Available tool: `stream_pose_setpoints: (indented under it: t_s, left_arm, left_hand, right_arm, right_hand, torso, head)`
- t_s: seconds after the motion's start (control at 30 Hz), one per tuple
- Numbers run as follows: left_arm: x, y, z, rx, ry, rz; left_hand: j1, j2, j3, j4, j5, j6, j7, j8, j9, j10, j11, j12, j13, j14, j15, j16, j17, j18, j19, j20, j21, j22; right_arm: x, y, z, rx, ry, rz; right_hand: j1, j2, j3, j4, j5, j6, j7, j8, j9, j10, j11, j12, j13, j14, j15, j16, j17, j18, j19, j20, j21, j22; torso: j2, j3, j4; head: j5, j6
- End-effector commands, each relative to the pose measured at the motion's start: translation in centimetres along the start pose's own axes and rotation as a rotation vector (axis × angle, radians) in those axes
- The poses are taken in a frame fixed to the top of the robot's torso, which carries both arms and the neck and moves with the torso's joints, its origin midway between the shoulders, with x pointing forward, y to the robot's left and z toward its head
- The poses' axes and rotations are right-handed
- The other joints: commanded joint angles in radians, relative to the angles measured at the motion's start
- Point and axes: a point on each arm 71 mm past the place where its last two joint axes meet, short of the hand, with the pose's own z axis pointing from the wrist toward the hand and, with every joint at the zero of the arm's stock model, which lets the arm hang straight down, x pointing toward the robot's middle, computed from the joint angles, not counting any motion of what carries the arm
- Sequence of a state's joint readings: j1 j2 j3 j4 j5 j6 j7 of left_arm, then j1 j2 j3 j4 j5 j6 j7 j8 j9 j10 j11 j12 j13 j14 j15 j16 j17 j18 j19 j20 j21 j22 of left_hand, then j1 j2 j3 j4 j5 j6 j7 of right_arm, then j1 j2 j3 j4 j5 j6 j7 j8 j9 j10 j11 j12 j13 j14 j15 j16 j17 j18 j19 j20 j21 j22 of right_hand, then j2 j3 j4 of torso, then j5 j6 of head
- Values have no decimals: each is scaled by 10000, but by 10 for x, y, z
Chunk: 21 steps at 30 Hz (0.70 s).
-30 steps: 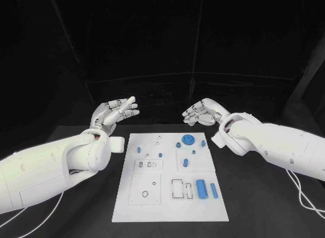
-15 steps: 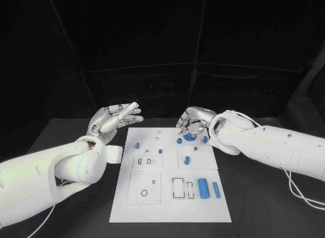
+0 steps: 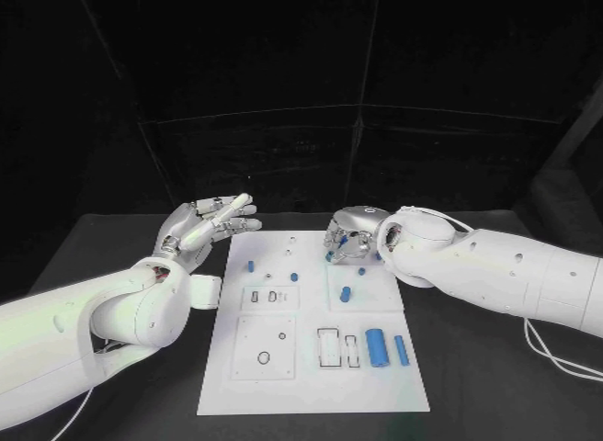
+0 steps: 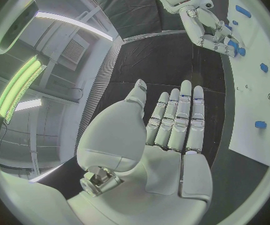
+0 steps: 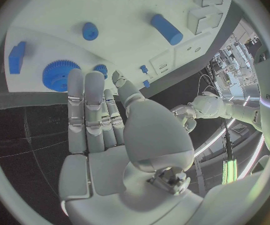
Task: Assemble the parts on the task board
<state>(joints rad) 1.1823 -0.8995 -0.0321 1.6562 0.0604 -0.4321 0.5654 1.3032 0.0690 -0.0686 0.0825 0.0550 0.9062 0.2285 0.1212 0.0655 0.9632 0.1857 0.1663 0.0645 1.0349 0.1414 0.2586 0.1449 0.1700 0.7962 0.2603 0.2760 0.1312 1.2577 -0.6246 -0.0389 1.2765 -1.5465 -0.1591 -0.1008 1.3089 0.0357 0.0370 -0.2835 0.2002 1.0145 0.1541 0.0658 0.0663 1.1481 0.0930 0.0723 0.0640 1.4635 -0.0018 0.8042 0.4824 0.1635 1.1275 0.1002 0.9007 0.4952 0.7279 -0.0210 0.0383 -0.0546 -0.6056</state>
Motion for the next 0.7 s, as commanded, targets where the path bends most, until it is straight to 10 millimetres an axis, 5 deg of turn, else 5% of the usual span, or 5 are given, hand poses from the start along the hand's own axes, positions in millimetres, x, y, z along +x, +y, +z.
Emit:
stream_pose_setpoints:
  t_s: [0.03,0.7]
  left_arm:
    - [2,-1,0,101,254,-30]
    - [1,0,1,-7,280,-48]
  left_hand:
    - [15,6,-50,-26,24,46,115,-30,-13,66,17,-45,-11,49,9,-59,4,143,82,-6,28,-14]
    - [34,22,-61,-68,25,24,151,-83,-16,44,42,-106,-14,23,27,-151,-2,138,99,1,2,-36]
  right_arm:
    - [0,-2,1,230,302,-445]
    - [3,0,7,355,529,-507]
  right_hand:
    - [-56,69,-55,3,-4,-51,42,-9,-5,-80,-6,17,8,58,6,137,120,198,-107,-4,80,43]
    - [-15,615,331,25,-422,257,49,44,11,158,-43,145,9,32,-7,1357,1323,197,-176,6,690,442]
  torso:
    - [67,6,3]
    - [154,29,5]
  head:
    - [5,-20]
    - [69,-41]
